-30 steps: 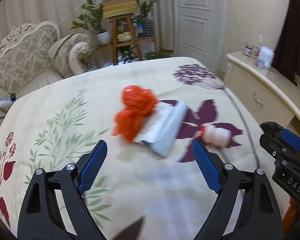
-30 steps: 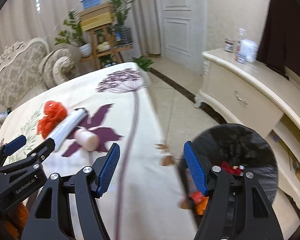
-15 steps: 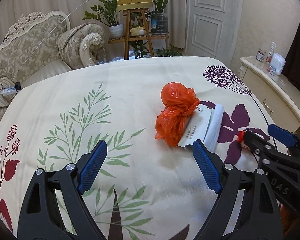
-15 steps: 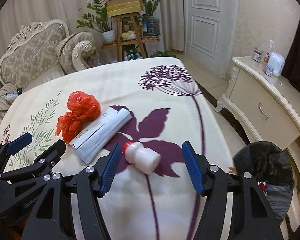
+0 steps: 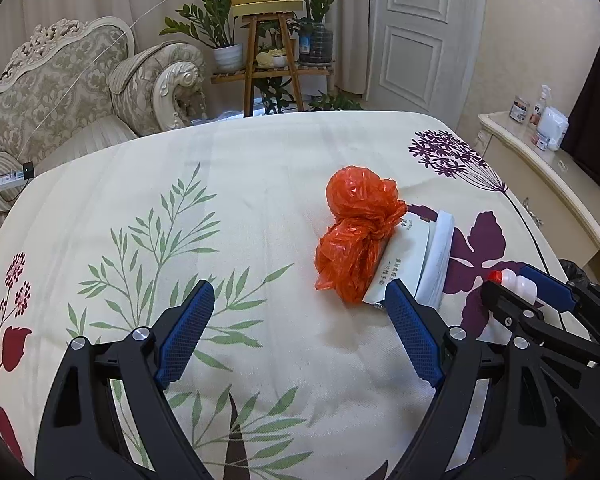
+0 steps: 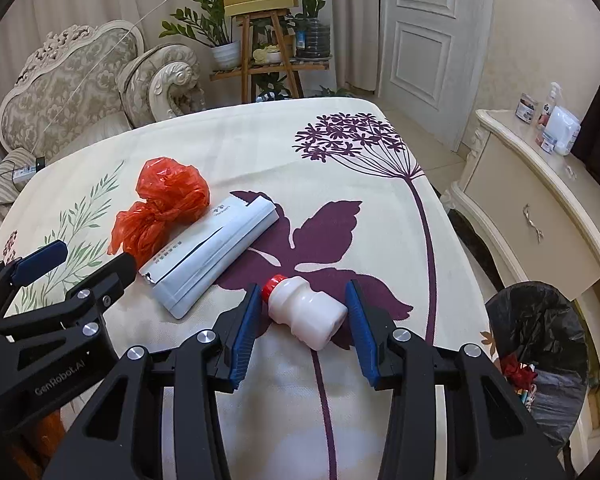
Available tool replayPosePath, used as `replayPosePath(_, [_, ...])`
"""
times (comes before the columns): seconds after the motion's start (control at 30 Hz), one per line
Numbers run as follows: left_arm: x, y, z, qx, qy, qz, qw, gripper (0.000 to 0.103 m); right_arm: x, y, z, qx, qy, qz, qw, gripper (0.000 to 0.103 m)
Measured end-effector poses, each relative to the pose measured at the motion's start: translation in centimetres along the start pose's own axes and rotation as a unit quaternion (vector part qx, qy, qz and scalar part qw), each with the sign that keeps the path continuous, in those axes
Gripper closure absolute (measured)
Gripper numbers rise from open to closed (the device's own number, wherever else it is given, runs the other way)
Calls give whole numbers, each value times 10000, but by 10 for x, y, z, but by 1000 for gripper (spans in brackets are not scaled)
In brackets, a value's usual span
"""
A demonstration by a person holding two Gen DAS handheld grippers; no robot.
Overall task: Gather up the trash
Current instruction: 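Grasp the orange plastic bag with the left tool while the right tool grasps the white yogurt bottle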
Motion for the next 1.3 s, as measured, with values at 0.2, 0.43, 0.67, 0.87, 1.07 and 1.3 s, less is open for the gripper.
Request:
replayPosePath(0.2, [8,1,-8,-72,45,-8,10000,18,7,-2,2,-7,-78,-68,9999,60])
replayPosePath(0.43, [18,0,-21,-390,181,-71,9991,29,11,-4,1,11,-106,-130,9999,60])
replayPosePath(0.67, [16,-8,-25,-692,262,-346,9967,76,9,-5,2,25,-82,-154,9998,60])
replayPosePath(0.87, [10,-9,-18,-675,197,-384,9968,81,3,-7,5,3,-82,-194,9998,60])
replayPosePath(1.07, [2,-2,-3,-632,163,-268,9975,83,-8,-12,16,-40,-107,-239,9996,60])
replayPosePath(1.3, [-15,-1,21,-599,113,-222,9979,84,-24,-18,31,-92,-125,-315,9994,60])
Point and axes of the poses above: each gripper's, at about its wrist camera, not at the fingertips, and z roughly against the way its jaws point, y to its left, x to its top, the point moved 1 cm from there along -z, roughly the way its jaws point, and after that the axes turned 4 degrees about x, right-handed, at the moved point
